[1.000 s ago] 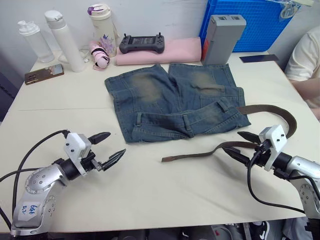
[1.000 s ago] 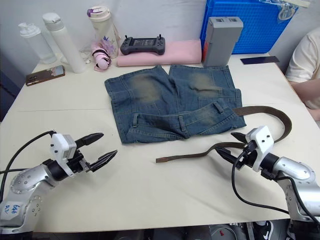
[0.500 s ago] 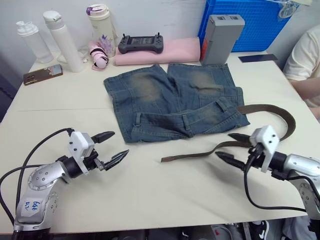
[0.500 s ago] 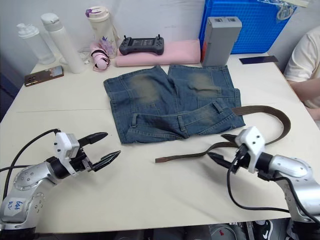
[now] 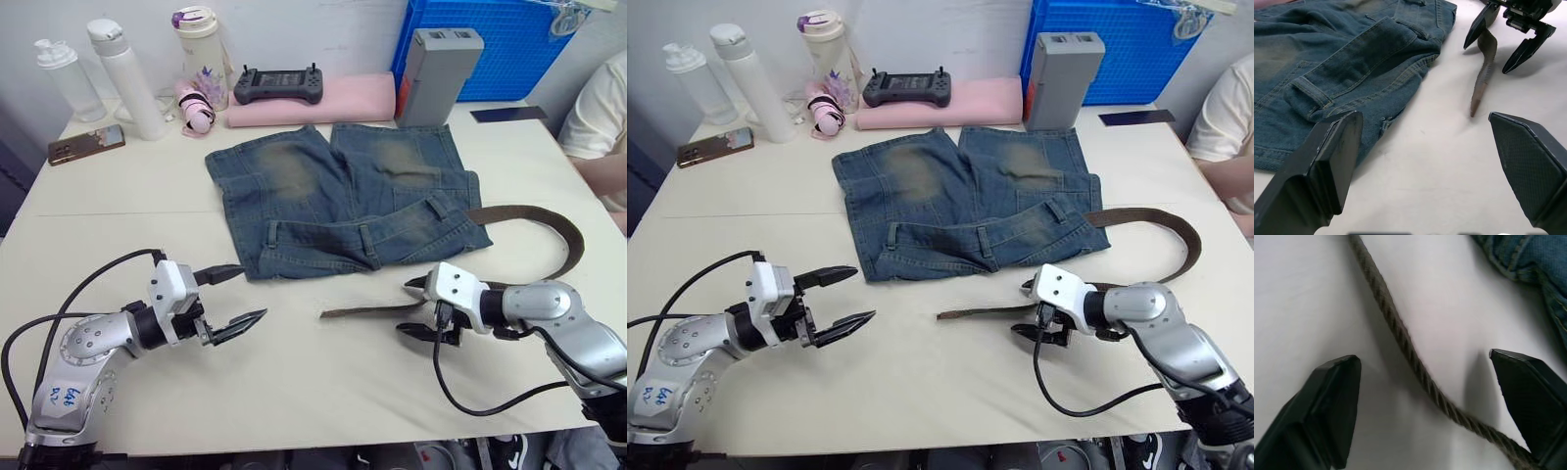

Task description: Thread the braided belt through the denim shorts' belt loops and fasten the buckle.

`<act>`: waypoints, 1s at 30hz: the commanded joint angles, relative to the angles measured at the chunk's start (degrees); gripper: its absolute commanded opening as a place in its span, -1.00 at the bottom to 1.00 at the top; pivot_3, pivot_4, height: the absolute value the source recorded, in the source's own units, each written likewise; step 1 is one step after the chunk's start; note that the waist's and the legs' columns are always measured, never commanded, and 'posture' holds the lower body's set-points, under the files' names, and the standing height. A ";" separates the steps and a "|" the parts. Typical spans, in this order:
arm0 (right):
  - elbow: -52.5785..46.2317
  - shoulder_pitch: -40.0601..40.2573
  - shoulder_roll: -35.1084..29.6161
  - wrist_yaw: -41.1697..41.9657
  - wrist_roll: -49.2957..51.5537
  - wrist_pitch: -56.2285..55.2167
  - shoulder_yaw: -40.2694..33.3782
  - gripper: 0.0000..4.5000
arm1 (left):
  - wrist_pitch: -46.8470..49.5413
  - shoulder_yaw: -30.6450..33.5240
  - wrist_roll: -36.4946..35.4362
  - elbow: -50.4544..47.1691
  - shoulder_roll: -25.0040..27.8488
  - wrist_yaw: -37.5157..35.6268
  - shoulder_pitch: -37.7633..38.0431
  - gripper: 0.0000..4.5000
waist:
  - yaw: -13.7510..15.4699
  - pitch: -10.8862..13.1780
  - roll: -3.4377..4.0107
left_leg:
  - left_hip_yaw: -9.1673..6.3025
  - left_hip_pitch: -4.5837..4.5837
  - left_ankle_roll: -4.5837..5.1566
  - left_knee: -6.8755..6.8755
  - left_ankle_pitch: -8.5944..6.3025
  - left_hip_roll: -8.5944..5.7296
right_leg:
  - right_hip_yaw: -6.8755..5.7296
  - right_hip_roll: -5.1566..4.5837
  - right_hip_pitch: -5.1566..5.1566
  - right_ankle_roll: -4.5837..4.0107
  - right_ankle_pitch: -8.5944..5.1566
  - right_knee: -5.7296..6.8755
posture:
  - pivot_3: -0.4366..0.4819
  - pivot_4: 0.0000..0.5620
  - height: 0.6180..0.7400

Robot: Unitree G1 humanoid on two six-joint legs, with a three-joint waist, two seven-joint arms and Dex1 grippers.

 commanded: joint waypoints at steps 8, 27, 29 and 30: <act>0.69 0.14 -0.66 2.82 -2.79 -2.50 1.88 -0.98 | 0.45 -0.94 -1.54 -3.16 0.27 0.42 -1.26 1.00 | -0.04 -0.03 -0.06 | -0.09 0.32 0.00 0.04 0.00 0.08 | -0.02 -0.01 0.41 0.03 0.02 -0.07 | -0.05 -0.47 0.42; -8.80 -5.72 4.61 2.20 -0.31 1.30 2.90 -0.98 | 4.73 -16.06 -2.51 7.69 0.81 -16.31 -20.06 1.00 | -0.01 -0.01 -0.03 | -0.12 0.10 0.01 0.07 -0.01 -0.03 | -0.16 0.08 0.33 0.03 0.02 -0.19 | -0.05 -0.47 0.42; -9.74 -5.38 4.82 1.73 0.23 2.07 2.64 -0.98 | 1.46 -17.48 0.95 9.89 0.25 -16.01 -20.60 1.00 | -0.05 -0.01 -0.03 | -0.10 0.07 0.01 0.07 -0.01 -0.09 | -0.17 0.08 0.29 0.03 0.02 -0.18 | -0.05 -0.47 0.42; -10.28 -5.12 4.79 1.57 0.43 2.38 2.50 -0.98 | 0.71 -17.88 1.87 10.84 -0.09 -15.86 -20.92 1.00 | -0.06 -0.01 -0.03 | -0.10 0.07 0.01 0.07 -0.01 -0.10 | -0.17 0.08 0.29 0.03 0.02 -0.17 | -0.05 -0.47 0.42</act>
